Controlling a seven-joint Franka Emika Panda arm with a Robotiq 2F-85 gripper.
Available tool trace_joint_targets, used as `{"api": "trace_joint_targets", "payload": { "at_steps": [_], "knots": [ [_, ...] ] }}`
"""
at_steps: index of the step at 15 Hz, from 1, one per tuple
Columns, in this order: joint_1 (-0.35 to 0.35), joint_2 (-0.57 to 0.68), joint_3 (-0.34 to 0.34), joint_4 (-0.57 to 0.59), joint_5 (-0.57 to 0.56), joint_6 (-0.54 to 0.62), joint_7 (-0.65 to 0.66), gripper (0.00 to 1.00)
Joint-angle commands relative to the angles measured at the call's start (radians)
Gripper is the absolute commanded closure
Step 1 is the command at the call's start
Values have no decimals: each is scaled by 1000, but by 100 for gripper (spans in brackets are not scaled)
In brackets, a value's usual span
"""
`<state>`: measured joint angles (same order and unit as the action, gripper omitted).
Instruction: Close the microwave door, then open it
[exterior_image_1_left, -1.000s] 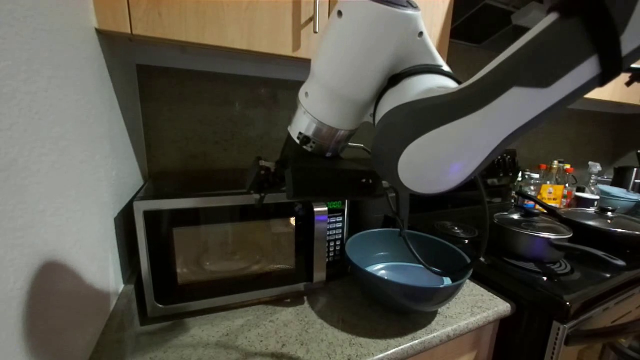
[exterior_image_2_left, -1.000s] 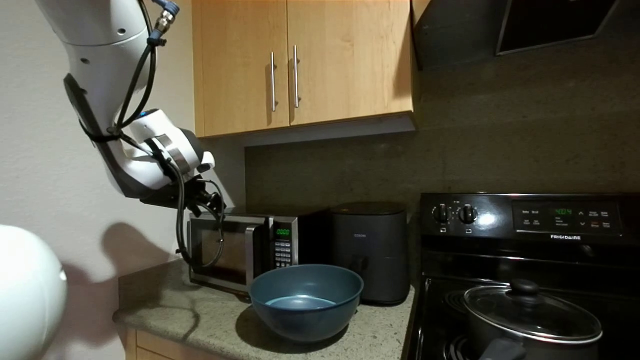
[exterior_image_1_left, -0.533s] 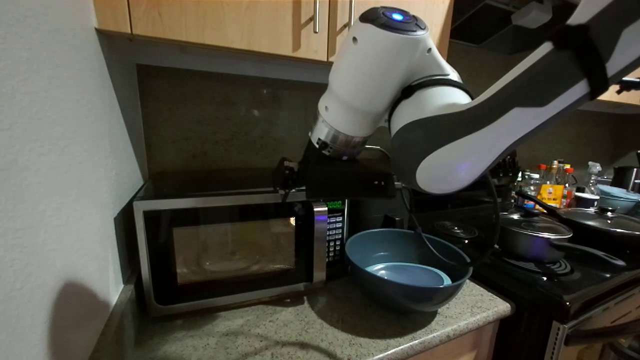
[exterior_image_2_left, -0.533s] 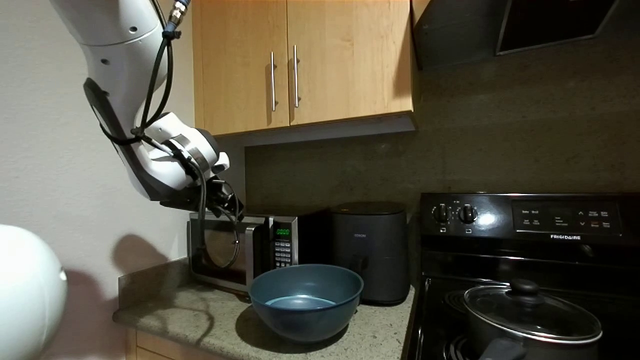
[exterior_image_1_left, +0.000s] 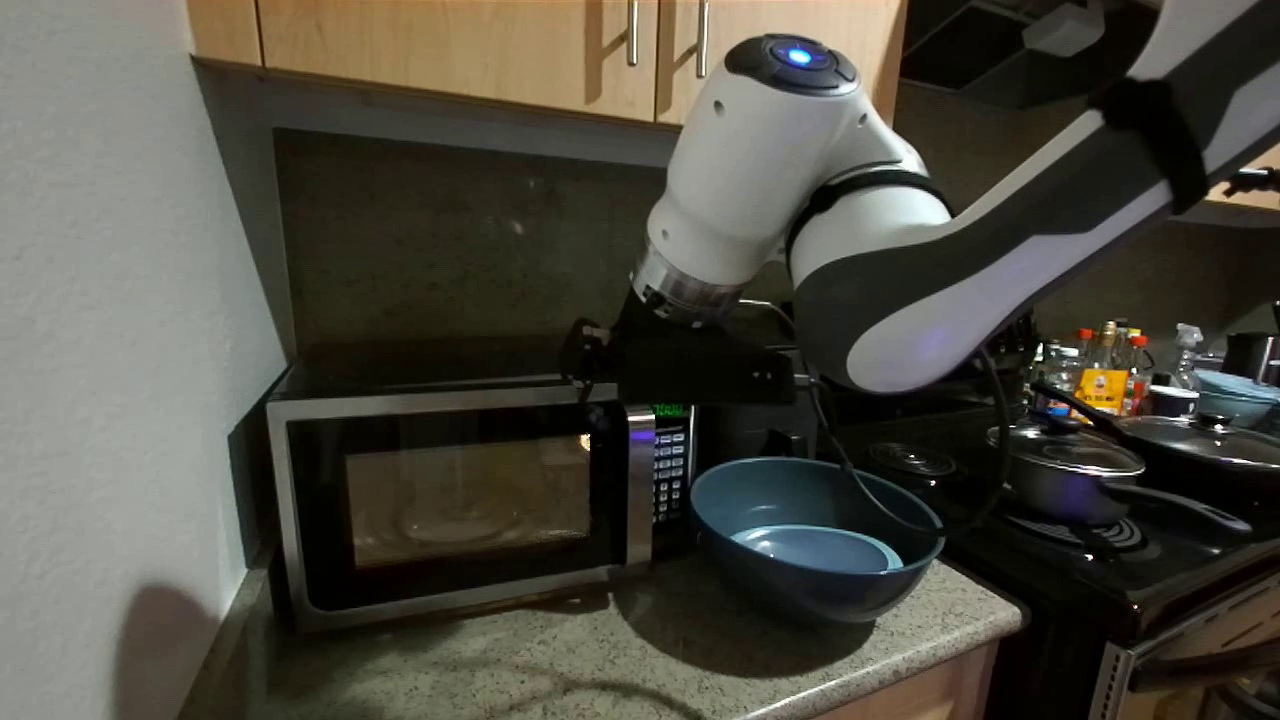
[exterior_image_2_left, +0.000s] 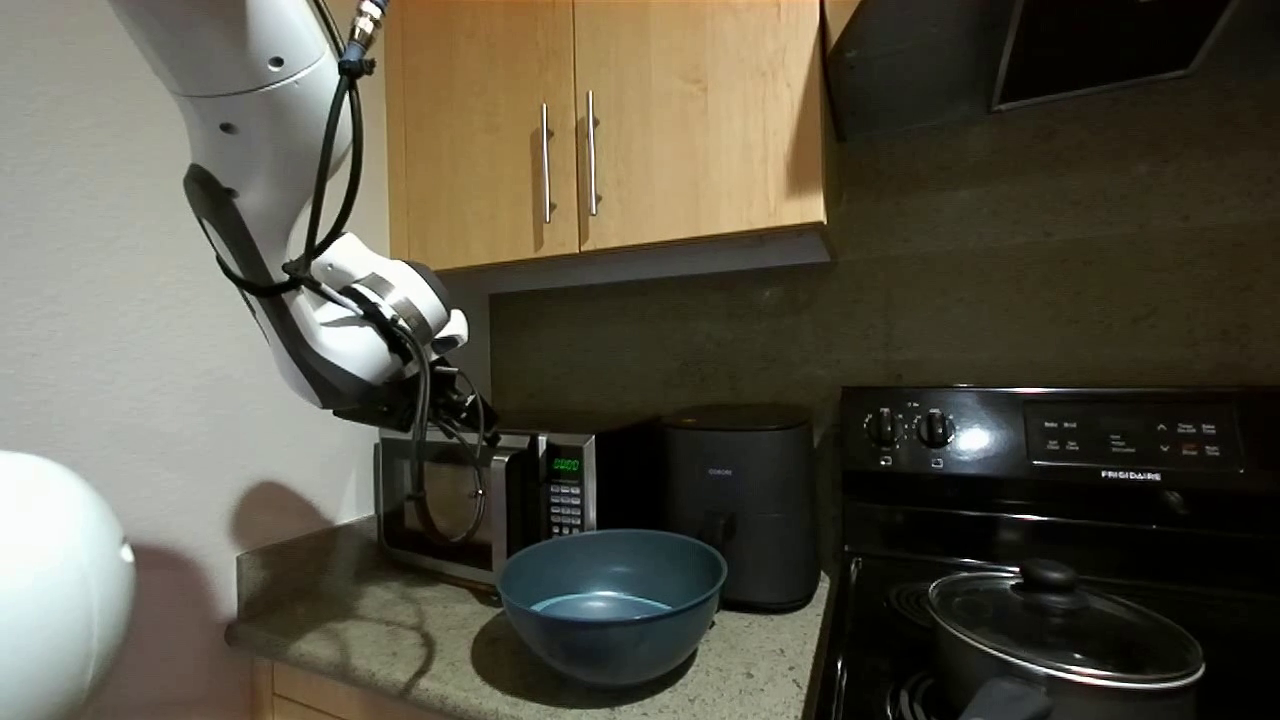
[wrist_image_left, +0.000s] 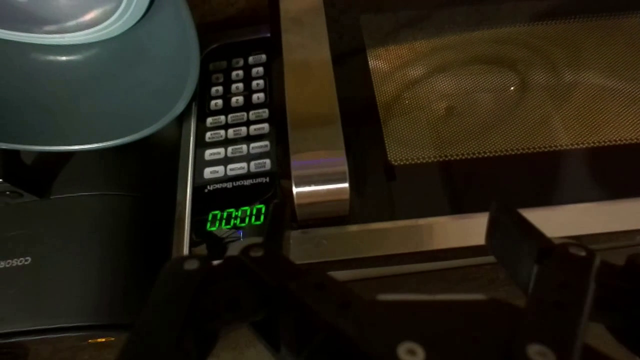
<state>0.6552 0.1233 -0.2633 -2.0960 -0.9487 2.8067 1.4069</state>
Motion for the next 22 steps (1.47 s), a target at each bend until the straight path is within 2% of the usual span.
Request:
{"api": "trace_joint_targets", "payload": {
  "at_steps": [1, 7, 11, 15, 17, 20, 22],
  "knots": [
    [5, 12, -16, 9, -66, 1, 86, 0],
    [5, 21, -35, 14, -144, 48, 151, 0],
    [14, 34, -54, 59, -351, 77, 324, 0],
    [10, 35, -54, 80, -478, 76, 460, 0],
    [8, 30, -46, 68, -473, 63, 462, 0],
    [9, -20, -15, -11, -339, 57, 305, 0],
    [23, -65, 1, -35, -356, 69, 281, 0]
  ]
}}
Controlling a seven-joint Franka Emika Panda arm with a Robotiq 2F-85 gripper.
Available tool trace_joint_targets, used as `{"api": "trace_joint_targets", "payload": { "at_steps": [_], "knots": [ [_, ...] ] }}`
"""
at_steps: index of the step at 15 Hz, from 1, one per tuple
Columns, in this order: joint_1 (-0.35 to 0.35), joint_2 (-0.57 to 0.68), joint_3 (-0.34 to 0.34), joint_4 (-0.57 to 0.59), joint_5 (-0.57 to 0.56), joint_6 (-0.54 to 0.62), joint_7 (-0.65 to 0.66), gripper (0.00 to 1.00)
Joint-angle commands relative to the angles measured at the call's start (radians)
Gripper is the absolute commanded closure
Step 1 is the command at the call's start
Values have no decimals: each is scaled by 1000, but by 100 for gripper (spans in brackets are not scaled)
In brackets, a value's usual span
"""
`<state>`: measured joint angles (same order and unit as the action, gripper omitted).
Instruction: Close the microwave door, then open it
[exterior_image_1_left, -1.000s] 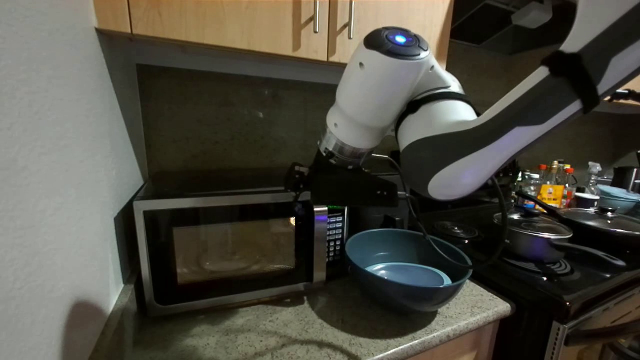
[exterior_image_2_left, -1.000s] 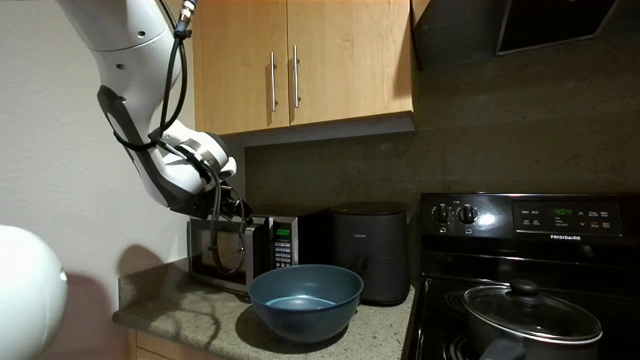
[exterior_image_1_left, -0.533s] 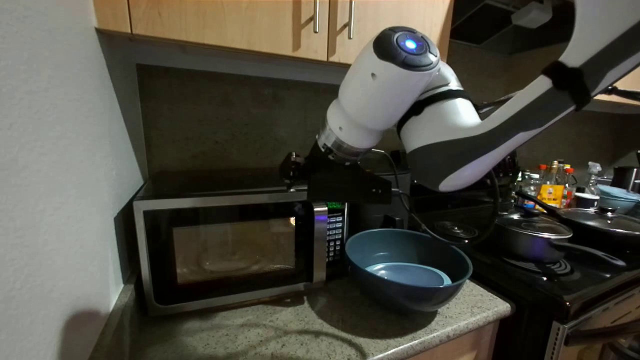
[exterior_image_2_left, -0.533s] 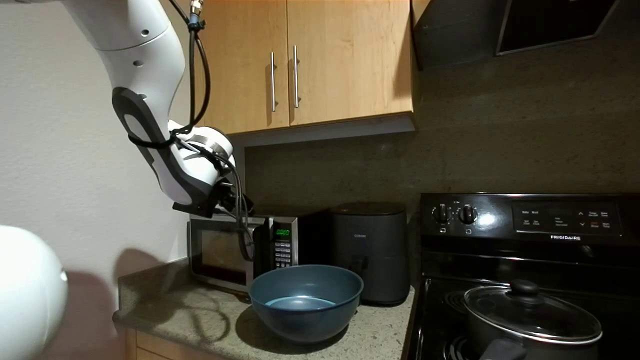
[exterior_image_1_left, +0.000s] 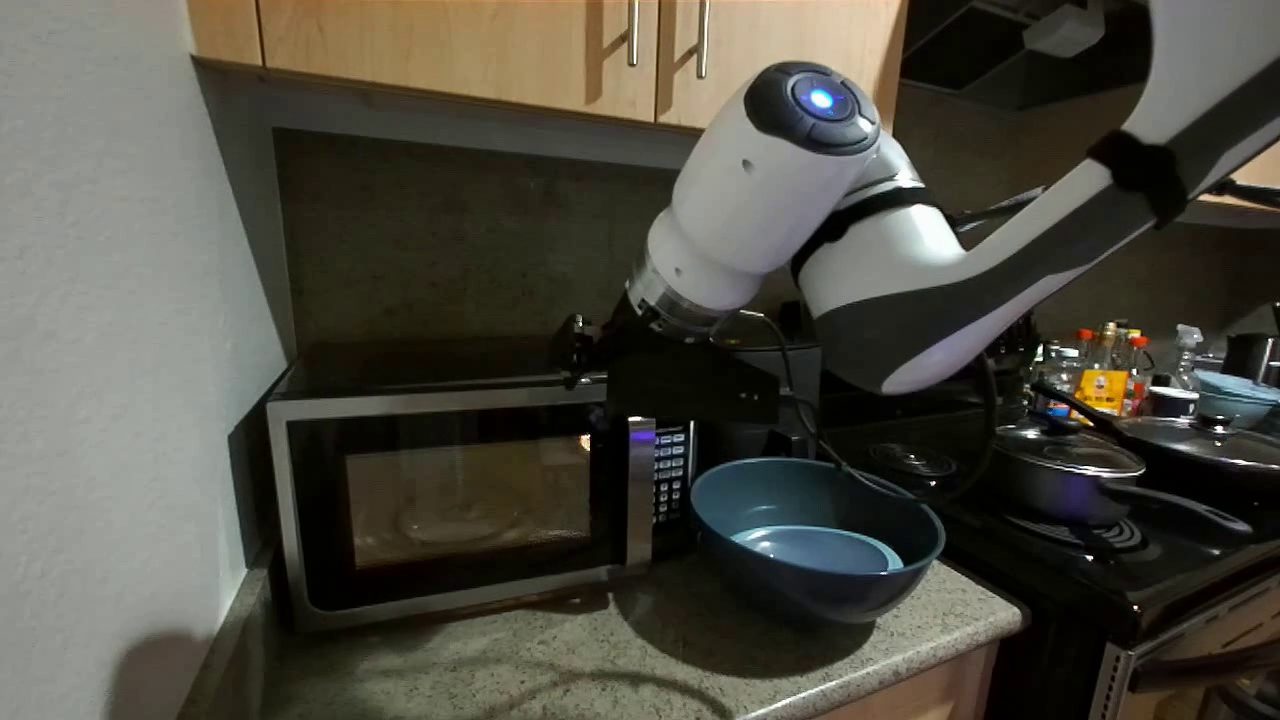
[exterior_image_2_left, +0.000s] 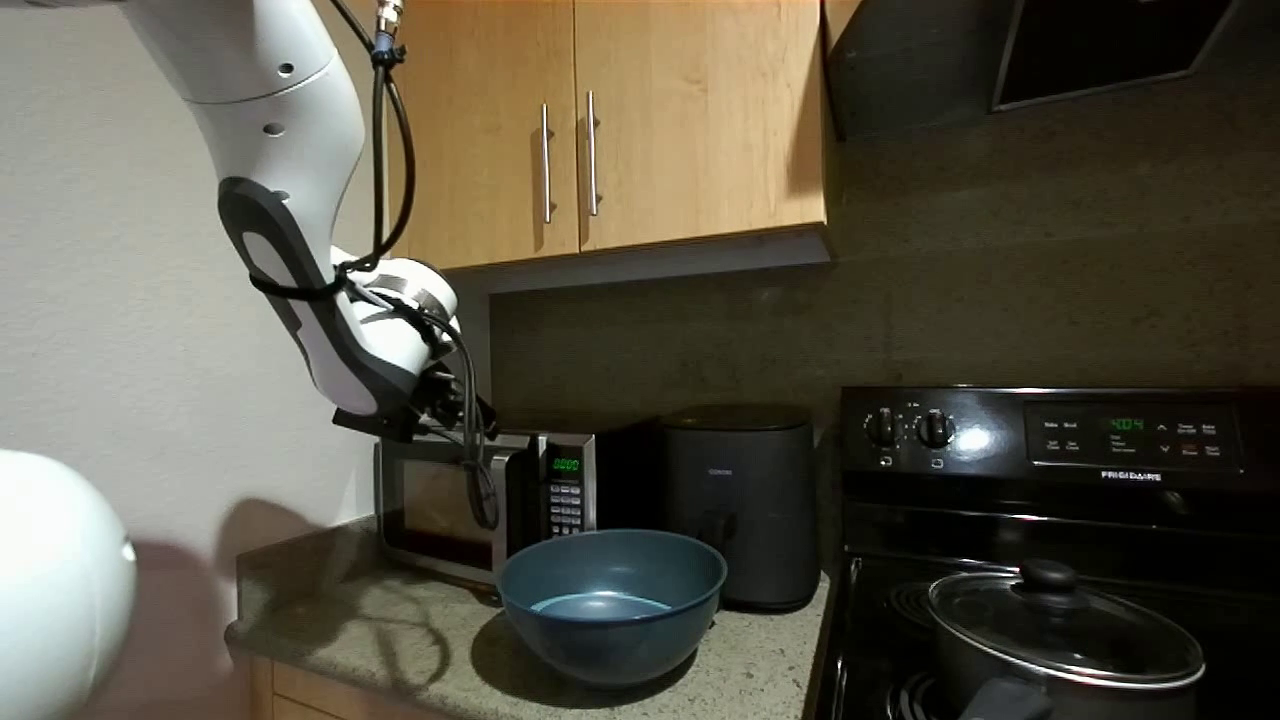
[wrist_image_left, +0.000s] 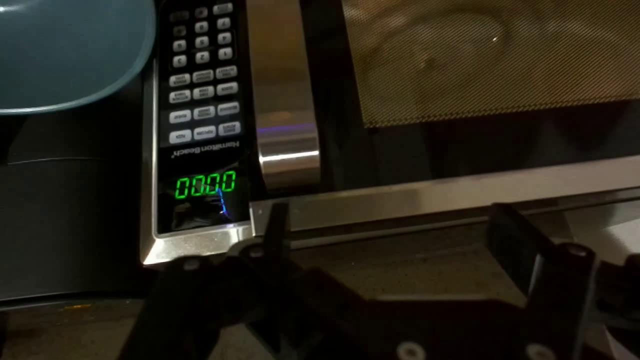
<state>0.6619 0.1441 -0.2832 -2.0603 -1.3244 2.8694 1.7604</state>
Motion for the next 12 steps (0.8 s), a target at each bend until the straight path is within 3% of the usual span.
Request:
{"api": "trace_joint_targets", "payload": {
  "at_steps": [1, 6, 9, 10, 12],
  "knots": [
    [23, -103, 29, -73, -5, 7, -65, 0],
    [48, -153, 51, -90, 32, 19, -93, 0],
    [52, -149, 61, -153, 246, 8, -254, 0],
    [-86, -147, 209, -177, 335, -3, -324, 0],
    [-139, -140, 288, -208, 505, -24, -459, 0]
  ]
}}
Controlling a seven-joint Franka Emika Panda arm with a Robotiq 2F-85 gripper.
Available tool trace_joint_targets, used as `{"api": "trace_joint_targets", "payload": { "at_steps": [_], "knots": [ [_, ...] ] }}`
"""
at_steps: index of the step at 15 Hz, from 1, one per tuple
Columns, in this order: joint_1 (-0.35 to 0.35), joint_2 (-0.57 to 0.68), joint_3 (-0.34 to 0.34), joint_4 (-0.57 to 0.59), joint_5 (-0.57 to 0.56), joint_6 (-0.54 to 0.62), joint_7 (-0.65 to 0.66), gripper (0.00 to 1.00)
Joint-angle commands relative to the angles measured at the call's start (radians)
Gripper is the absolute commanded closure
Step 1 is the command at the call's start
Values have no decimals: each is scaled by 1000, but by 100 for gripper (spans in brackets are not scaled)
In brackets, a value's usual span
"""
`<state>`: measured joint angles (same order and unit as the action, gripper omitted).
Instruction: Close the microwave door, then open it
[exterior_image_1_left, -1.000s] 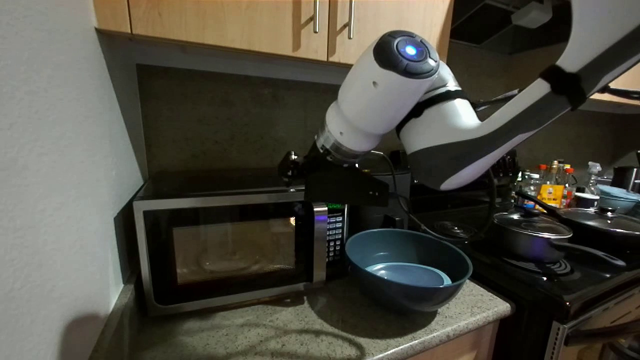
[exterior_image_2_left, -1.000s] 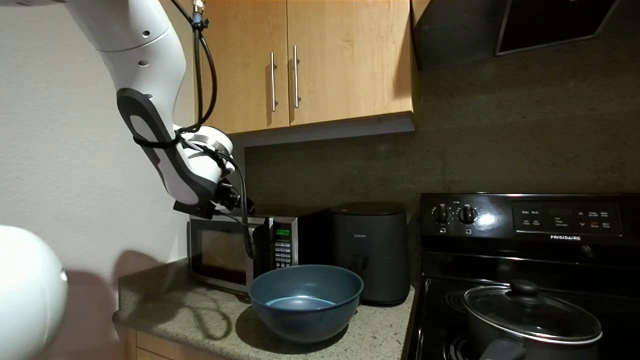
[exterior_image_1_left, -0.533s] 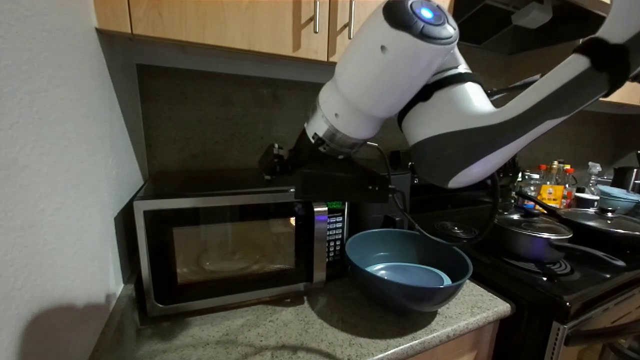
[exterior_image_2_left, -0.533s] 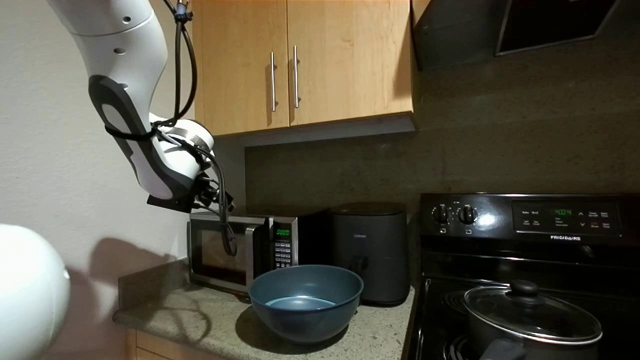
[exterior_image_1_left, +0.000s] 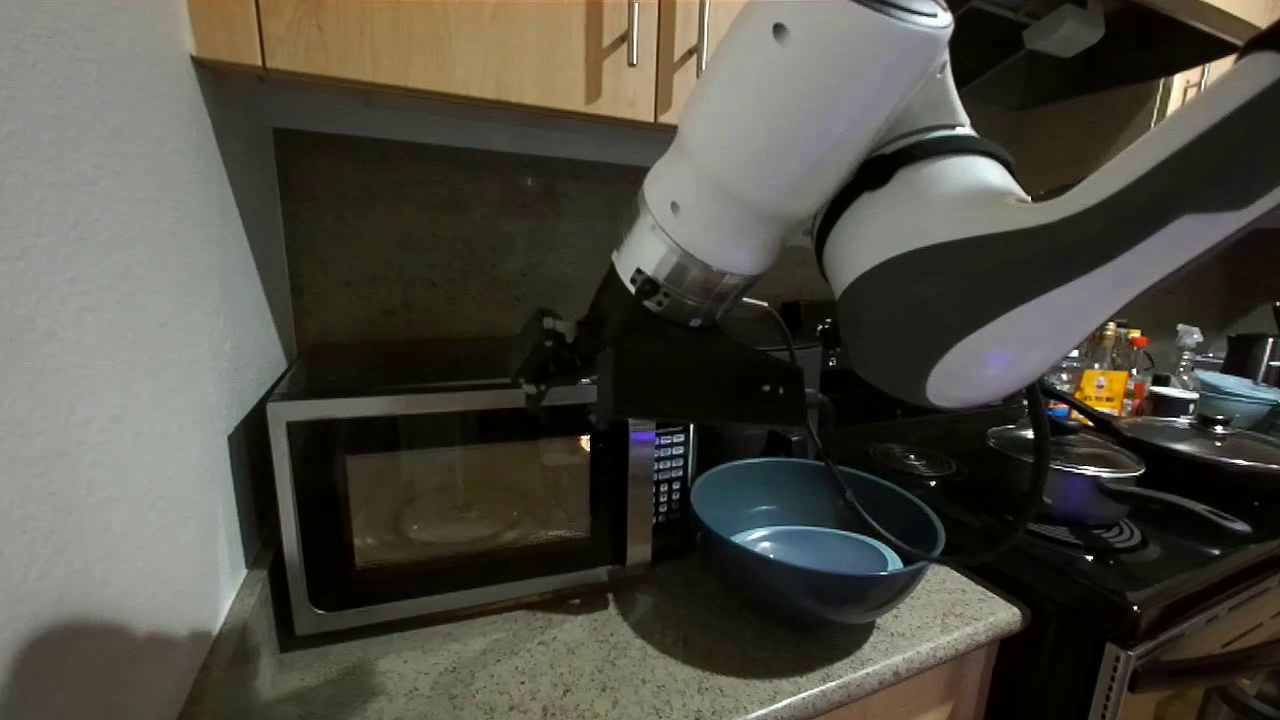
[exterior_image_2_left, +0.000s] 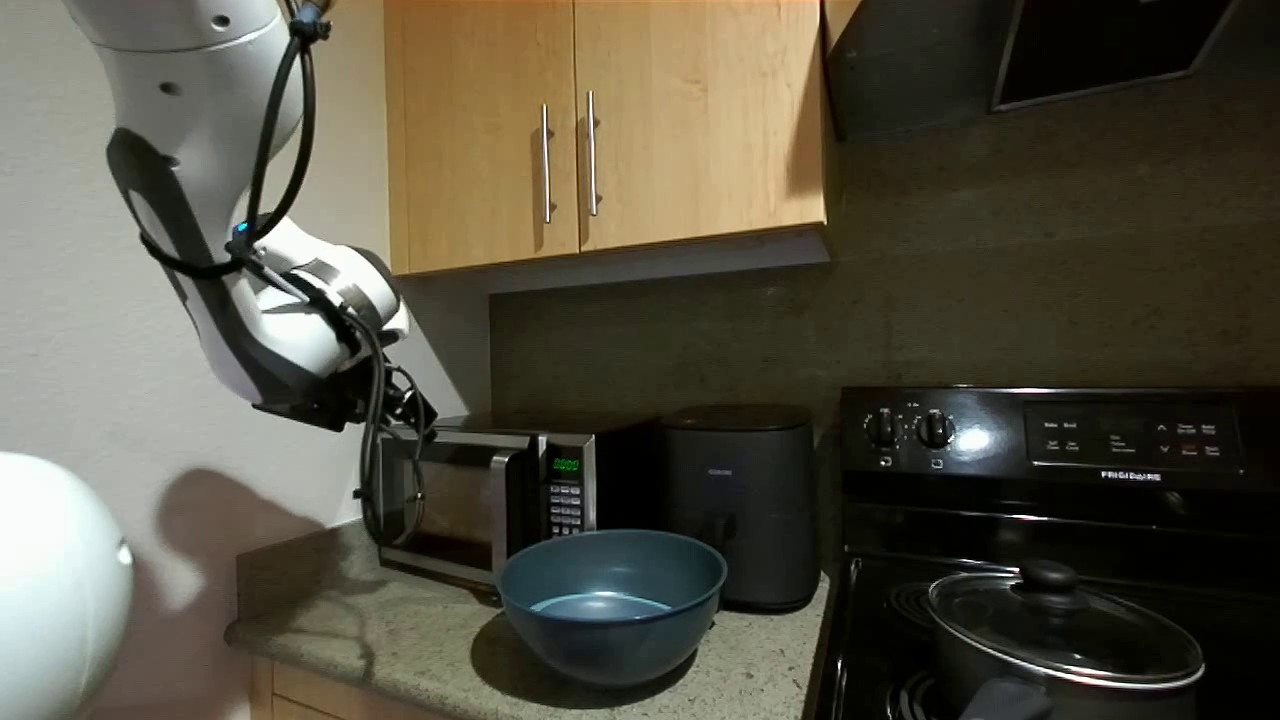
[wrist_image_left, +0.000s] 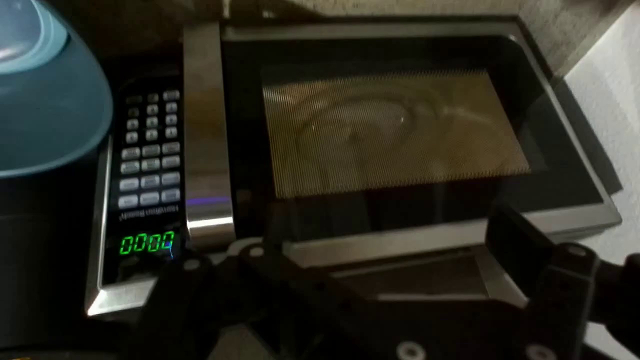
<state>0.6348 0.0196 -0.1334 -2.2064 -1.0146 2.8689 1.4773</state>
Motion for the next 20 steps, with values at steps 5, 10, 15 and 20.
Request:
{"api": "trace_joint_targets", "payload": {
  "at_steps": [5, 10, 15, 20],
  "knots": [
    [-56, 19, 84, -36, 327, -59, -286, 0],
    [-65, 101, 43, 34, 197, -34, -209, 0],
    [-51, 200, -10, 123, 66, -14, -138, 0],
    [-47, 262, -31, 183, 15, 3, -100, 0]
  ]
}}
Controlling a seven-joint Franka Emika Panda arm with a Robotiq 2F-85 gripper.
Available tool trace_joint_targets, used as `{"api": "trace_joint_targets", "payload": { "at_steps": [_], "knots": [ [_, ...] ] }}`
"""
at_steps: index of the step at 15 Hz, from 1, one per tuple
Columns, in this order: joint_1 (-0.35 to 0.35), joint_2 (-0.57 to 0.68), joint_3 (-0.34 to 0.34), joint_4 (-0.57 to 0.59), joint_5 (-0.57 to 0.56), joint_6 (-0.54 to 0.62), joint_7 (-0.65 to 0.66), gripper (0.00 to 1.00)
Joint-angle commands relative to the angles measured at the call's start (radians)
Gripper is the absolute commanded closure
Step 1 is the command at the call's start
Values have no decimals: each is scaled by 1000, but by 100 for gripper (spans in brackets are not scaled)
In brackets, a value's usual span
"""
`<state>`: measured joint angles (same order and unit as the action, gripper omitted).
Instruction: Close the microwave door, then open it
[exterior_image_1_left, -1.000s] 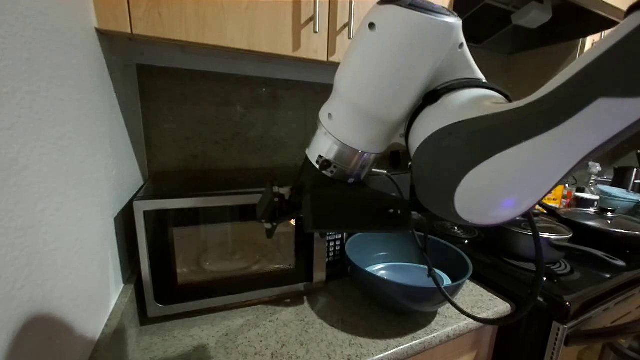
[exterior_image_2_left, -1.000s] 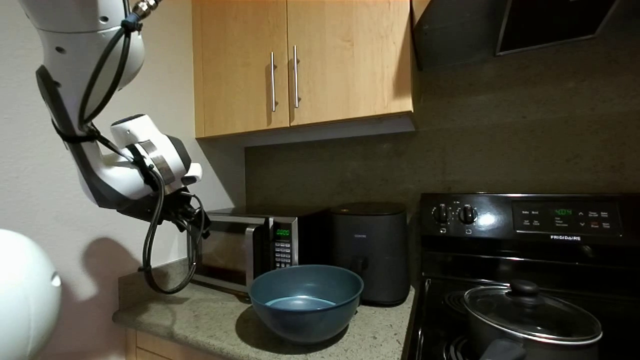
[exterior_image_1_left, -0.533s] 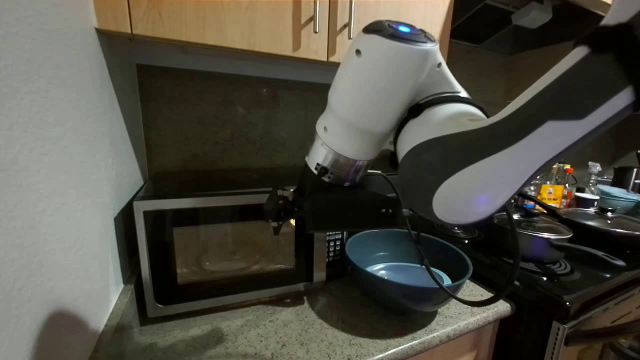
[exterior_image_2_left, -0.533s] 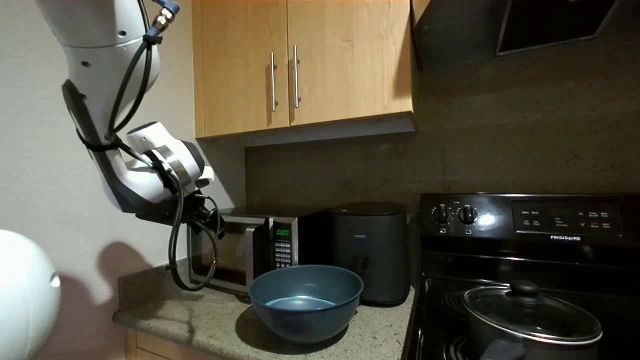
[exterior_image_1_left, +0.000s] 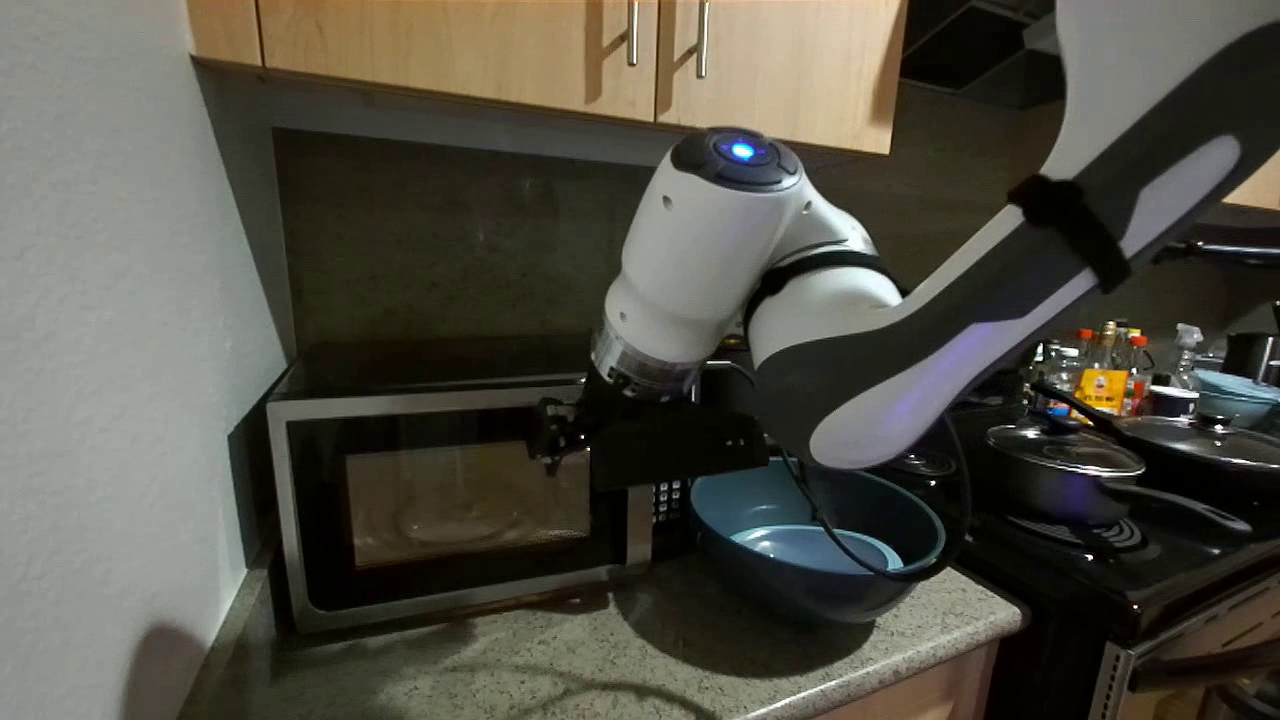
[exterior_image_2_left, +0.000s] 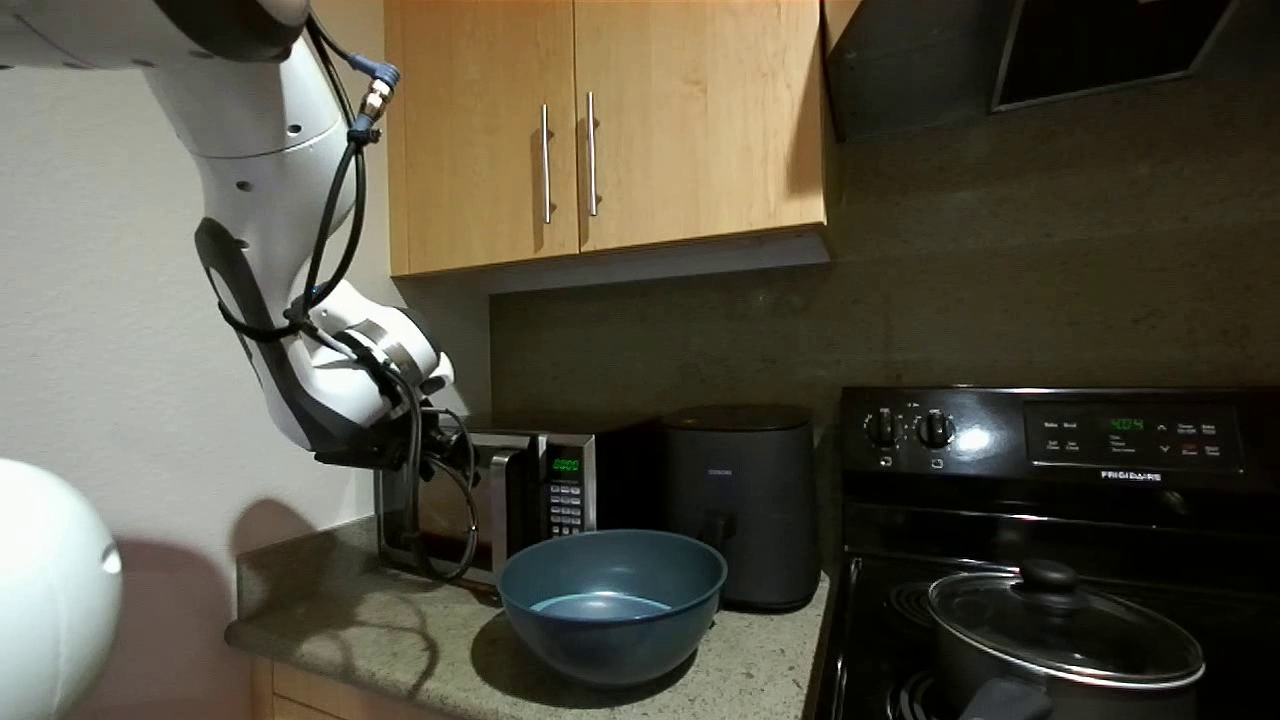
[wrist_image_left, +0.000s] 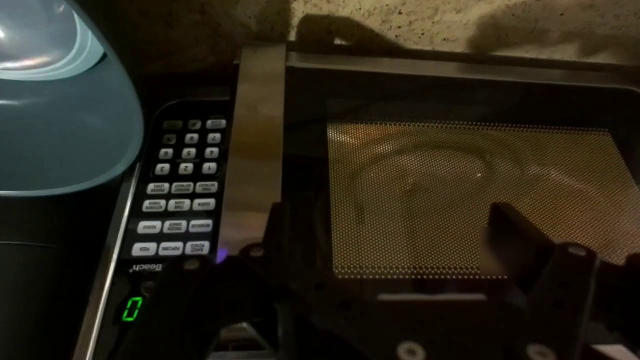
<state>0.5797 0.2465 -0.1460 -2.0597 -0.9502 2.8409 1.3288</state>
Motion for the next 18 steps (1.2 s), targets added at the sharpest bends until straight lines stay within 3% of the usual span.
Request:
{"api": "trace_joint_targets", "payload": {
  "at_steps": [1, 6, 9, 18],
  "knots": [
    [15, 44, -30, 51, -83, 39, 73, 0],
    [74, 99, -120, 171, -417, 69, 337, 0],
    [89, 129, -137, 231, -572, 53, 495, 0],
    [99, 186, -129, 292, -727, -47, 697, 0]
  ]
}}
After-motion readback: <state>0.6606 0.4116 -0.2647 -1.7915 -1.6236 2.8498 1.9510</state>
